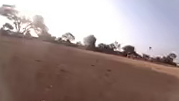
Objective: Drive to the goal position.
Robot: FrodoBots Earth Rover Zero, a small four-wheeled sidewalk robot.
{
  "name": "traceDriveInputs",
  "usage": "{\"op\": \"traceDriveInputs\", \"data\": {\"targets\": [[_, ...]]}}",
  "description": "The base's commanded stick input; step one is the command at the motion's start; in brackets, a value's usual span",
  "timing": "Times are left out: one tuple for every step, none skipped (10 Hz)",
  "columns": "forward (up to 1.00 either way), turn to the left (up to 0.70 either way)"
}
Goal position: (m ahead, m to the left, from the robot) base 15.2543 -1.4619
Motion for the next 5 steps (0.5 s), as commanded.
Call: {"op": "traceDriveInputs", "data": {"targets": [[0.7,0.0],[0.7,0.0],[0.7,0.0],[0.7,0.0],[0.7,0.0]]}}
